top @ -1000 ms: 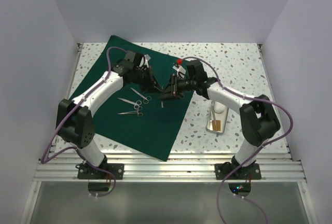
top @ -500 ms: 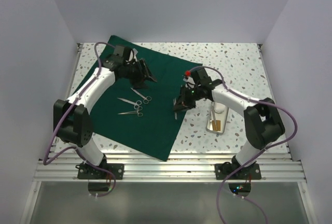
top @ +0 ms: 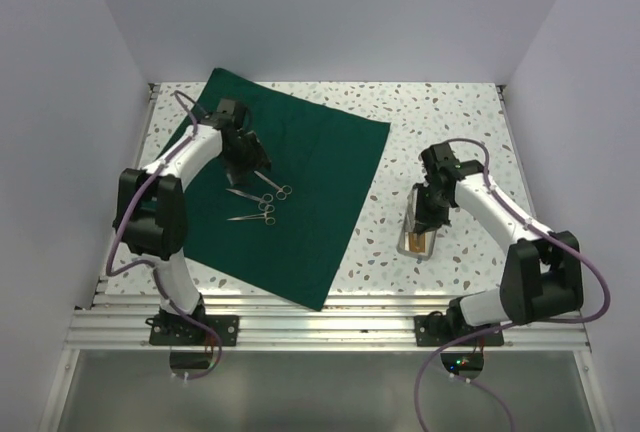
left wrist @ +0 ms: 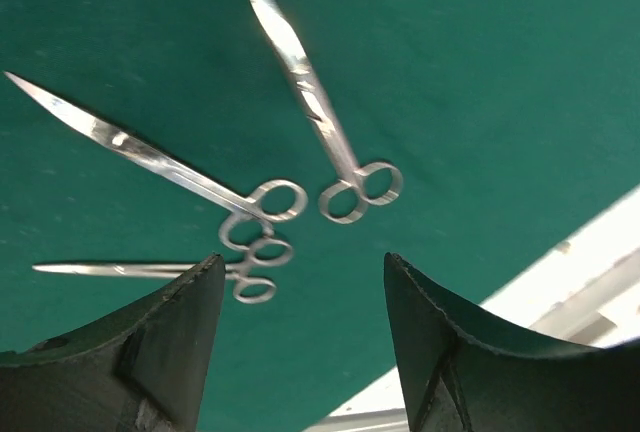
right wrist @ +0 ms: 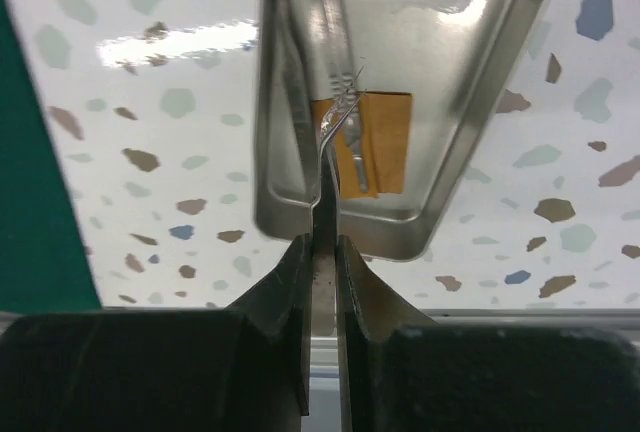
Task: Prepare the surgical pack
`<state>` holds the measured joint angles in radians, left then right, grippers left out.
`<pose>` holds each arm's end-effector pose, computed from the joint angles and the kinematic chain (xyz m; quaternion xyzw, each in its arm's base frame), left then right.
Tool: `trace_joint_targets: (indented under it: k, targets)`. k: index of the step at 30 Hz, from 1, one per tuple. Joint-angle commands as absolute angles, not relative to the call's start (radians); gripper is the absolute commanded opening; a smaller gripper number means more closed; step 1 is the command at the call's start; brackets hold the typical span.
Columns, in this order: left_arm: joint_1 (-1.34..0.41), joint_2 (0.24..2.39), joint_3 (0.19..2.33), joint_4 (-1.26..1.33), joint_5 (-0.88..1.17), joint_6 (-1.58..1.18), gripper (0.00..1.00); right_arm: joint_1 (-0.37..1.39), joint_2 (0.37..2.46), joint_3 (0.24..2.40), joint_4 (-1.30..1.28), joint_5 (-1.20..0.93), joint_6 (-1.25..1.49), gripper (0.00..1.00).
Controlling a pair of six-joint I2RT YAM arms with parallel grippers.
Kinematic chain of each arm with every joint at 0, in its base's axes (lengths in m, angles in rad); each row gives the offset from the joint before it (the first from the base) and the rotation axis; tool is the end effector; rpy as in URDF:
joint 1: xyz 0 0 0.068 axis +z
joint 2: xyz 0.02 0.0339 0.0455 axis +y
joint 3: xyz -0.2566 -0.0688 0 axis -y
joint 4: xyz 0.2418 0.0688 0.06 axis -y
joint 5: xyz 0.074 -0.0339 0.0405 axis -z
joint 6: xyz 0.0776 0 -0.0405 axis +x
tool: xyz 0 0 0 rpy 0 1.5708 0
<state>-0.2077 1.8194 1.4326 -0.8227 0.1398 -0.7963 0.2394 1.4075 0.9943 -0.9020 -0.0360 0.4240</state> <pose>0.3726 -0.0896 0.1855 -0.2726 0.9428 -0.1465 0.1241 0.2540 0.0649 0.1779 0.0891 0.9877 0.0584 0.1147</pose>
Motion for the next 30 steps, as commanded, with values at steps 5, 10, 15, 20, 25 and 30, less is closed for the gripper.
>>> trace_joint_targets:
  k: [5,10,15,20,25,30]
  targets:
    - [-0.187,1.896,1.437,-0.853,0.061,-0.796,0.68,0.225,1.514,0.969,-0.844,0.074,0.362,0.12]
    - [-0.173,1.948,1.479,-0.876,0.023,-0.839,0.66,0.226,1.523,1.002,-0.848,0.086,0.324,0.43]
    - [-0.172,1.962,1.525,-0.951,-0.064,-0.86,0.66,0.229,1.497,1.034,-0.882,0.087,0.318,0.55]
    - [-0.17,1.986,1.542,-0.985,-0.109,-0.893,0.65,0.227,1.486,1.075,-0.905,0.061,0.308,0.57]
    - [-0.17,2.035,1.586,-0.999,-0.133,-0.92,0.61,0.229,1.473,1.091,-0.907,0.031,0.304,0.58]
    - [-0.169,2.088,1.632,-1.012,-0.124,-0.939,0.52,0.23,1.463,1.085,-0.899,0.018,0.288,0.59]
